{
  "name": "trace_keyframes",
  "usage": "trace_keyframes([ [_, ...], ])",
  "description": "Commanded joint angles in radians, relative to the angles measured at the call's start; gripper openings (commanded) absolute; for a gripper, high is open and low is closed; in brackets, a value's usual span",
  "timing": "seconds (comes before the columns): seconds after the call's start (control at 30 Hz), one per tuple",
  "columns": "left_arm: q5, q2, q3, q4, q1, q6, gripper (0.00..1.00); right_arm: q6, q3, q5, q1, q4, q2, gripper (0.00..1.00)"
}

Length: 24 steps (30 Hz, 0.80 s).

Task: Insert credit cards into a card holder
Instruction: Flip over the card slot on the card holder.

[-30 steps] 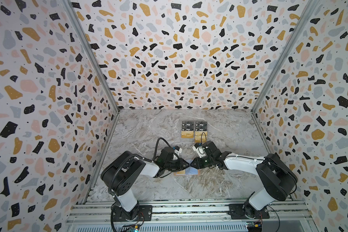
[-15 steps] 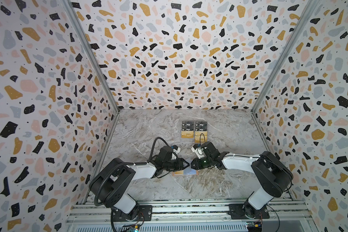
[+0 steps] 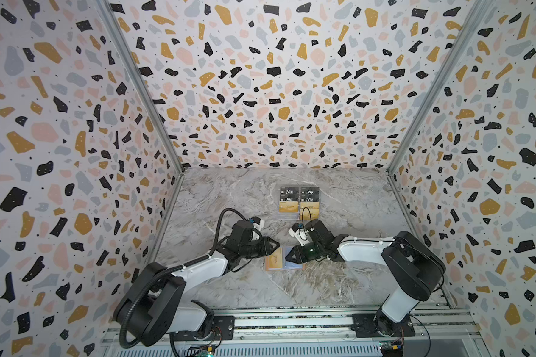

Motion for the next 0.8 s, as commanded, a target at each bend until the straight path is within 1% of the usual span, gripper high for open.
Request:
trace_keyframes([
  [0.0, -0.028, -0.041, -0.021, -0.047, 0.021, 0.025, 0.39, 0.021, 0.034, -0.036, 0.017, 0.052, 0.01, 0.22],
  [0.1, -0.035, -0.071, -0.034, -0.057, 0.037, 0.026, 0.37, 0.033, 0.038, -0.047, 0.024, 0.079, 0.031, 0.22],
  [0.27, -0.05, -0.1, -0.04, -0.096, 0.039, 0.035, 0.34, 0.056, 0.039, -0.058, 0.035, 0.124, 0.061, 0.22],
  [0.47, -0.044, -0.121, -0.055, -0.092, 0.039, 0.025, 0.26, 0.065, 0.053, -0.071, 0.04, 0.155, 0.097, 0.22],
  [0.63, -0.028, -0.092, -0.063, -0.071, 0.031, 0.013, 0.22, 0.068, 0.063, -0.076, 0.049, 0.165, 0.098, 0.22],
  [0.77, -0.027, -0.046, -0.051, -0.029, 0.0, -0.004, 0.2, 0.074, 0.06, -0.082, 0.024, 0.167, 0.062, 0.22],
])
